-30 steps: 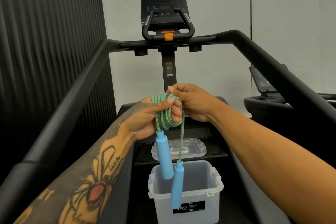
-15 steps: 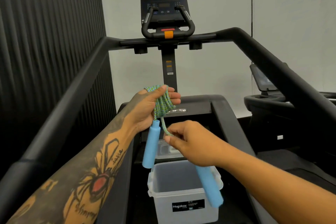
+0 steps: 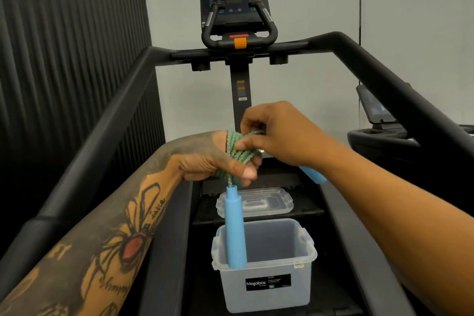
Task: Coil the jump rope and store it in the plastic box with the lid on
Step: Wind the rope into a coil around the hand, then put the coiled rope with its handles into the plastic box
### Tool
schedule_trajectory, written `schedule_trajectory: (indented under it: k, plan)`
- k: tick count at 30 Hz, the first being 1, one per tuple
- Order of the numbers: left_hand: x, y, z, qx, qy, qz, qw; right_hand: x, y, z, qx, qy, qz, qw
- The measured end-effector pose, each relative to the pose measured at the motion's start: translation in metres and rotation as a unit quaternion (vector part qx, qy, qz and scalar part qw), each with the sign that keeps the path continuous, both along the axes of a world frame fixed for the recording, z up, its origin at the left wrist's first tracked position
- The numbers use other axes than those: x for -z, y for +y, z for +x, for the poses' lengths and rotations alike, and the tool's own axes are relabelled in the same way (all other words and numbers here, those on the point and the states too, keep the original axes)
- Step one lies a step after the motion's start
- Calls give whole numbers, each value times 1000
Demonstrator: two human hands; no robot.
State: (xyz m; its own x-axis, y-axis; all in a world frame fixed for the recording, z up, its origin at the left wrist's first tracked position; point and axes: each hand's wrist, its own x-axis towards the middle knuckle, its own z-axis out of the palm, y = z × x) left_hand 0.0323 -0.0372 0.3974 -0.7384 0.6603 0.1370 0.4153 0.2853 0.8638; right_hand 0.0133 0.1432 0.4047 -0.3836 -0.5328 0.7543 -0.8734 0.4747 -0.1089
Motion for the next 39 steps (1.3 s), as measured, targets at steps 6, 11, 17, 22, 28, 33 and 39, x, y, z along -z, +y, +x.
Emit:
schedule_trajectory:
  k: [6, 11, 17, 22, 28, 33, 39]
  plan:
    - [5, 0, 0, 11, -54, 5, 998, 9, -5, -22, -158, -174, -88, 968]
    - [9, -1, -1, 35, -73, 31, 996, 31, -16, -23, -214, -220, -102, 946]
    - [12, 2, 1, -4, -105, 70, 992, 54, -26, -13, -274, -368, -188, 869]
    - [9, 5, 0, -53, -99, 113, 987, 69, -28, -9, -324, -387, -209, 837]
    - [2, 5, 0, -89, -88, 69, 990, 70, -17, -18, -297, -409, -165, 847]
    - [4, 4, -2, -154, -37, 125, 979, 71, -17, -23, -296, -405, -193, 843]
    - [29, 14, -8, -273, 128, 147, 942, 72, -25, -22, -291, -432, -317, 793]
